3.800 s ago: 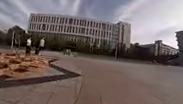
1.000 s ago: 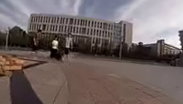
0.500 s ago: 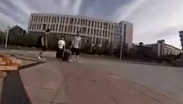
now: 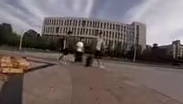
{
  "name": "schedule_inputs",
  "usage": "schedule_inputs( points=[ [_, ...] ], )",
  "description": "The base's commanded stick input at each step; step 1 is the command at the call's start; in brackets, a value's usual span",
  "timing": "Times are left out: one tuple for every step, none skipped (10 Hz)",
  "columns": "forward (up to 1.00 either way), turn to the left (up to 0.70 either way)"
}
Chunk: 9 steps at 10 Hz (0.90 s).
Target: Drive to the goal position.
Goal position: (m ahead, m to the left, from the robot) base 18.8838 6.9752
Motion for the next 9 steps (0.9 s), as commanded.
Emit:
schedule_inputs(
  points=[
    [0.85,0.13],
    [0.85,0.30],
    [0.85,0.05],
    [0.85,0.00],
    [0.85,0.00],
    [0.85,0.00],
    [0.85,0.00],
    [0.85,0.00],
    [0.85,0.00]
  ],
)
